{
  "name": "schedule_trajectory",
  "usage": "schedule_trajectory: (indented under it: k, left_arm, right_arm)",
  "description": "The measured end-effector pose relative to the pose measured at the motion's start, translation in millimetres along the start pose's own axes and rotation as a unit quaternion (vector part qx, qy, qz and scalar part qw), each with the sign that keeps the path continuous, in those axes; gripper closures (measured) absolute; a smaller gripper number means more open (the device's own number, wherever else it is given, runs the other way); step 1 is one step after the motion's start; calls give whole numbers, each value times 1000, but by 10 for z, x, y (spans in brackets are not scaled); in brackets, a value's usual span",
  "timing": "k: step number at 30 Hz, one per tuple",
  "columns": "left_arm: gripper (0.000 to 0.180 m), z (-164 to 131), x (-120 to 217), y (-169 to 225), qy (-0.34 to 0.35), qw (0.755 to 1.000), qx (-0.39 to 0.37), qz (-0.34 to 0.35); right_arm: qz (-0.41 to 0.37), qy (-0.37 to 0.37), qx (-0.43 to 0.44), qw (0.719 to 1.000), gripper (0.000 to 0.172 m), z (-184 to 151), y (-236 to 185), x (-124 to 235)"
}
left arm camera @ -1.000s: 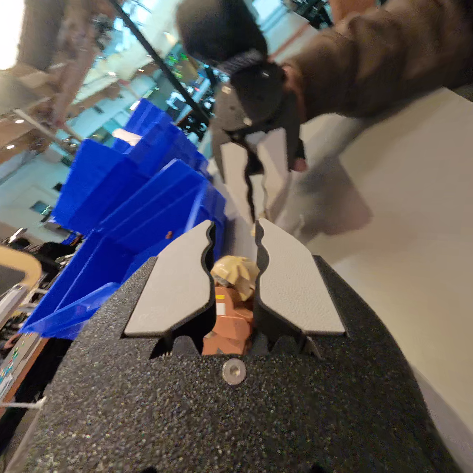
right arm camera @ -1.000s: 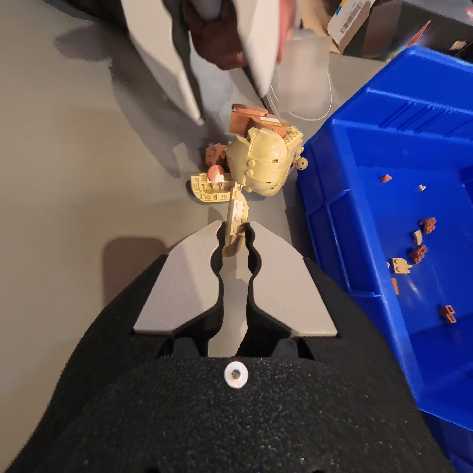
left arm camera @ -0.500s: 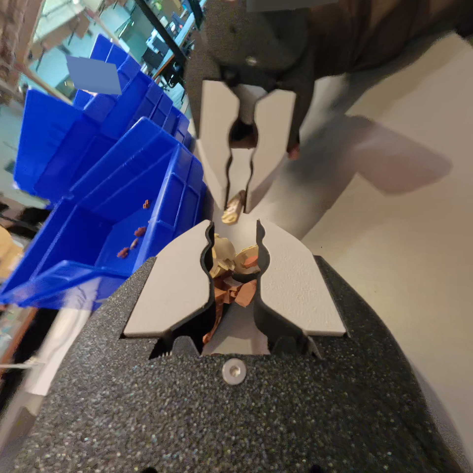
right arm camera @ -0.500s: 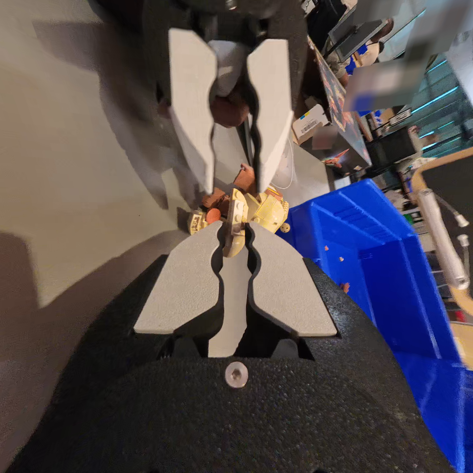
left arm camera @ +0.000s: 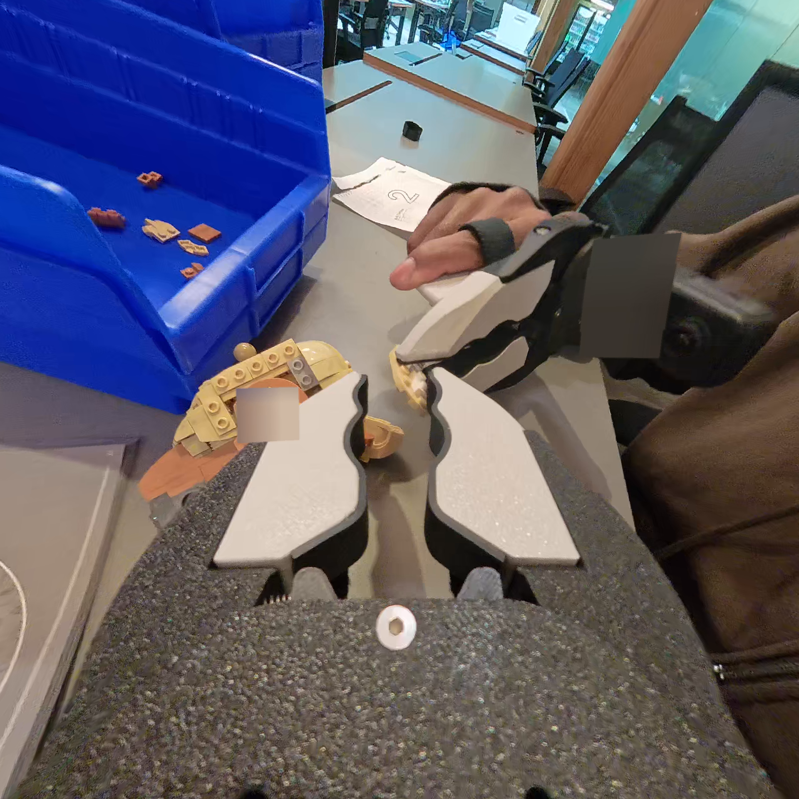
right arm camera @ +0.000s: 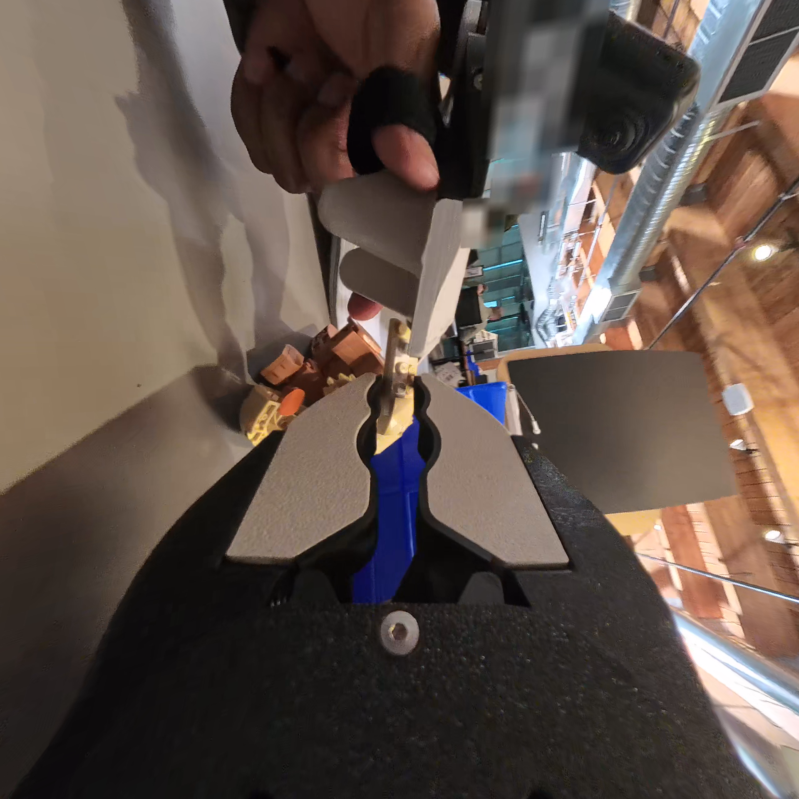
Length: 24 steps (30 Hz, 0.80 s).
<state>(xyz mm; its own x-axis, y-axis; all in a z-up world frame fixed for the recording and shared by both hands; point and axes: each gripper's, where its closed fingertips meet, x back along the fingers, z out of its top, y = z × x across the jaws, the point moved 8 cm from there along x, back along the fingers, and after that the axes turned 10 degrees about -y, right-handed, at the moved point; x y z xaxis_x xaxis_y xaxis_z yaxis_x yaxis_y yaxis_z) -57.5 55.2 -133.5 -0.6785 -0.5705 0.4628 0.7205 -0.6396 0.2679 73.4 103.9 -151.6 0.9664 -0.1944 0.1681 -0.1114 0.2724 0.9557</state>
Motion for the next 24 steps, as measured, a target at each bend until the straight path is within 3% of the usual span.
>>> schedule_trajectory:
  k: [12,20,24]
  left_arm:
    - [166,-31,-31,58,-20,1000,-3,-18]
    - [172,-54,13,38,-21,996,-77,48]
    - [172,-91,-6,60,-35,994,-95,47]
  right_arm:
    - [-78,-2,61,995,158,95,-40,-15]
    - [-46,-44,-28,998,141,-10,34,-85]
    - [-28,-45,-15,998,141,11,-27,-96]
